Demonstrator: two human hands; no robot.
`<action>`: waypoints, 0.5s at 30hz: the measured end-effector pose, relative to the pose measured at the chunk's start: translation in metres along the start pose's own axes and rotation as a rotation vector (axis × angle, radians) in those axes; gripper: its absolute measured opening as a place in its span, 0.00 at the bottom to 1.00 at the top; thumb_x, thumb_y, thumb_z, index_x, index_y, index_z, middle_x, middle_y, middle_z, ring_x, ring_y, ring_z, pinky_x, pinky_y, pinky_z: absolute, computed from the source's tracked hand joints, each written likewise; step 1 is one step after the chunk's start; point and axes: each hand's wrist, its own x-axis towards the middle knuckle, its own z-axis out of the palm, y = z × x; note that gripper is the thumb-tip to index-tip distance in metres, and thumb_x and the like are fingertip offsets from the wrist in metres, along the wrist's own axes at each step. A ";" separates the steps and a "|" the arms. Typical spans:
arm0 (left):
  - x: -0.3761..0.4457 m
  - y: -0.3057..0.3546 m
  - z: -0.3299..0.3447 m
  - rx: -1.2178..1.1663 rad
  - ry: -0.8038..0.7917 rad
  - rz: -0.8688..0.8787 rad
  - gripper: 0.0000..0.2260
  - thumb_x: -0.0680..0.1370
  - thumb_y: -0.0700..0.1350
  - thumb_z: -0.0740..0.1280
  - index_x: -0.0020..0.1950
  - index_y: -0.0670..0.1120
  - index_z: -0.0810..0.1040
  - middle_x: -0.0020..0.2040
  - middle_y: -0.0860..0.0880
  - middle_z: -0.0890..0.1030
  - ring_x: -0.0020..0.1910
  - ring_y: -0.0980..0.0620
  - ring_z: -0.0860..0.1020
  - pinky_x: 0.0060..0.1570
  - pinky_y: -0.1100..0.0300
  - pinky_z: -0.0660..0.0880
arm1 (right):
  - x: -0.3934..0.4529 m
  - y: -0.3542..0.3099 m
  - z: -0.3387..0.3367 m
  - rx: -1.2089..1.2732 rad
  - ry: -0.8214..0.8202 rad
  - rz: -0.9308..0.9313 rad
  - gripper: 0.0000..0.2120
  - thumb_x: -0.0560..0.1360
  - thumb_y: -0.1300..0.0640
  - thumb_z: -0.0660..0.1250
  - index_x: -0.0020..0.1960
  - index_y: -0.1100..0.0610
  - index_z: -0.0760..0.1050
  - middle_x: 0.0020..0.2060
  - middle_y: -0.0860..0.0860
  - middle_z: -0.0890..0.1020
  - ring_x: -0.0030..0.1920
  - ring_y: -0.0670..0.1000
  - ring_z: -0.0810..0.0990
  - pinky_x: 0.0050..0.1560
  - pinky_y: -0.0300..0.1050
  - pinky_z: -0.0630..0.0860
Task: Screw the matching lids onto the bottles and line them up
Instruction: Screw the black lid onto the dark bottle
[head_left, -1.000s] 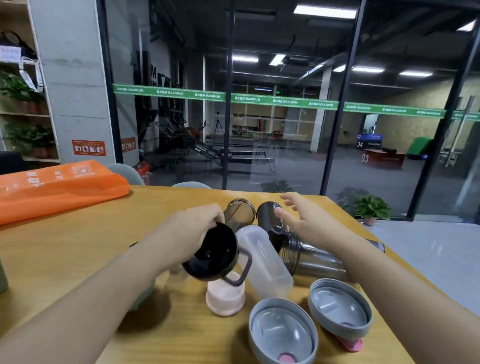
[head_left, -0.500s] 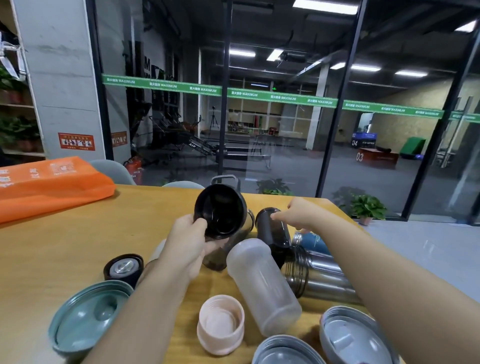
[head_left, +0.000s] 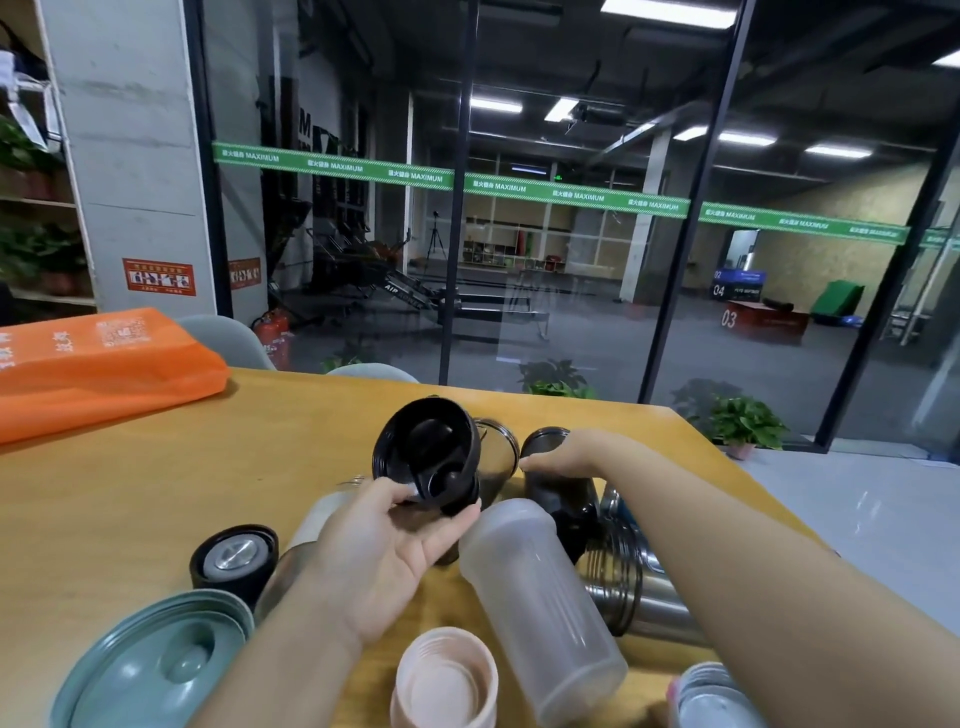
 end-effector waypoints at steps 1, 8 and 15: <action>0.002 0.000 -0.002 -0.021 -0.016 -0.003 0.16 0.78 0.32 0.53 0.65 0.37 0.69 0.58 0.31 0.77 0.56 0.31 0.78 0.48 0.38 0.77 | 0.000 -0.001 0.000 0.000 -0.008 0.004 0.43 0.69 0.30 0.62 0.73 0.59 0.62 0.71 0.60 0.67 0.70 0.63 0.66 0.70 0.61 0.61; 0.001 -0.005 0.000 -0.098 -0.070 0.039 0.19 0.78 0.35 0.55 0.67 0.46 0.72 0.55 0.38 0.83 0.48 0.40 0.83 0.46 0.43 0.79 | 0.012 -0.001 -0.001 0.006 -0.043 0.048 0.45 0.67 0.31 0.66 0.72 0.60 0.63 0.67 0.59 0.72 0.64 0.61 0.73 0.65 0.55 0.68; 0.000 -0.007 0.002 -0.073 -0.039 0.060 0.15 0.80 0.46 0.58 0.65 0.44 0.74 0.53 0.39 0.84 0.45 0.42 0.84 0.39 0.50 0.82 | 0.012 -0.002 -0.001 0.105 0.028 0.042 0.33 0.72 0.41 0.66 0.68 0.62 0.67 0.58 0.60 0.75 0.54 0.60 0.75 0.53 0.50 0.75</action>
